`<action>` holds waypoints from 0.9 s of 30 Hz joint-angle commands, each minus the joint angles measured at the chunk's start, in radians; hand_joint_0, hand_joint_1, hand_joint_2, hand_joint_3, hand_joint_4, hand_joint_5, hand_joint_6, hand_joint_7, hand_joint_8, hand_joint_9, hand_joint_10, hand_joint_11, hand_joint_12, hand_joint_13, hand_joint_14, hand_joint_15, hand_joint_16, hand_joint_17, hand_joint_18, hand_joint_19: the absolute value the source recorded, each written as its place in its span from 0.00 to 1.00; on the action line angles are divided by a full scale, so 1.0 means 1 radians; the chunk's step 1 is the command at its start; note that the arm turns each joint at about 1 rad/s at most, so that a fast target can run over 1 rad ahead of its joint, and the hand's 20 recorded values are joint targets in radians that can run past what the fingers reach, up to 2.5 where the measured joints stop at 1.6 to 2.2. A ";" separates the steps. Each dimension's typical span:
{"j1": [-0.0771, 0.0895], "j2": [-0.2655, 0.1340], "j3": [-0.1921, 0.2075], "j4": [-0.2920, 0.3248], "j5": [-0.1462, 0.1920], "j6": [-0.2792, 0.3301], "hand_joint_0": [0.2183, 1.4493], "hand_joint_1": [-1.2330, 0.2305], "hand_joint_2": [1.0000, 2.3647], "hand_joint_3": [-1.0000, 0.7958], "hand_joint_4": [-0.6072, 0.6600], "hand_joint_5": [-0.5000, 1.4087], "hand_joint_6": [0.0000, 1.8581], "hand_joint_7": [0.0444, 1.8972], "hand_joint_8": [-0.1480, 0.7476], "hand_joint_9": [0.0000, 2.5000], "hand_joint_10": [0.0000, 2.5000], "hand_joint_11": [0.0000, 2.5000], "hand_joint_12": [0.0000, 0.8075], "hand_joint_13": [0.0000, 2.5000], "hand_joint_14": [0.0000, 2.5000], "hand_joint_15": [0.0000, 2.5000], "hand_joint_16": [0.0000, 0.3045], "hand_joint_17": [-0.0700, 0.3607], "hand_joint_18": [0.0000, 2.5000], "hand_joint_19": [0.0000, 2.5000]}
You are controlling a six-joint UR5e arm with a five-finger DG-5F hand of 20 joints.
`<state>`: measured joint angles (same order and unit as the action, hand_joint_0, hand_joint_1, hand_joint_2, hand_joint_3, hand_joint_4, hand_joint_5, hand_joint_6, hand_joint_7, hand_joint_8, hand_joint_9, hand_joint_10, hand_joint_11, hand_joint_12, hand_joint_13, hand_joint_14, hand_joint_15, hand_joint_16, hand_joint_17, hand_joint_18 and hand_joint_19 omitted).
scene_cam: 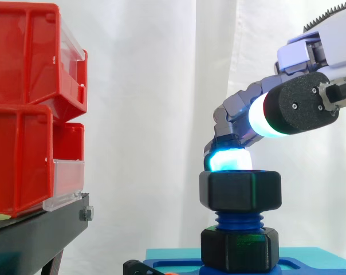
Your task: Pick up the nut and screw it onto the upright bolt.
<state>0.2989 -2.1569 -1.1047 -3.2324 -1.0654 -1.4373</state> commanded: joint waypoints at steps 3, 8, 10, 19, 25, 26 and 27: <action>-0.011 0.000 0.022 -0.012 -0.015 -0.005 0.21 0.73 0.00 0.28 0.64 0.22 0.31 0.65 0.45 0.17 0.00 0.00 0.41 0.16 0.00 0.00 0.12 0.35 0.00 0.00; -0.015 0.000 0.051 -0.055 -0.015 -0.014 0.21 0.73 0.00 0.28 0.64 0.21 0.35 0.60 0.46 0.18 0.00 0.00 0.41 0.17 0.00 0.00 0.11 0.34 0.00 0.00; -0.018 0.000 0.069 -0.081 -0.016 -0.018 0.21 0.73 0.00 0.28 0.65 0.21 0.30 0.66 0.45 0.18 0.00 0.00 0.41 0.17 0.00 0.00 0.11 0.34 0.00 0.00; -0.038 -0.001 0.137 -0.145 -0.039 -0.057 0.21 0.74 0.00 0.28 0.65 0.18 0.27 0.45 0.44 0.17 0.00 0.00 0.41 0.17 0.00 0.00 0.12 0.35 0.00 0.00; -0.040 -0.015 0.132 -0.059 -0.088 -0.077 0.20 0.74 0.00 0.28 0.61 0.18 0.27 0.35 0.42 0.16 0.00 0.00 0.40 0.15 0.00 0.00 0.12 0.36 0.00 0.00; -0.038 -0.023 0.132 -0.049 -0.088 -0.075 0.20 0.74 0.00 0.28 0.61 0.18 0.27 0.34 0.41 0.16 0.00 0.00 0.40 0.15 0.00 0.00 0.12 0.36 0.00 0.00; -0.037 -0.034 0.132 -0.026 -0.088 -0.074 0.20 0.74 0.00 0.28 0.60 0.17 0.27 0.33 0.40 0.14 0.00 0.00 0.40 0.14 0.00 0.00 0.12 0.36 0.00 0.00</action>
<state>0.2591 -2.1693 -0.9716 -3.3106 -1.1454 -1.5109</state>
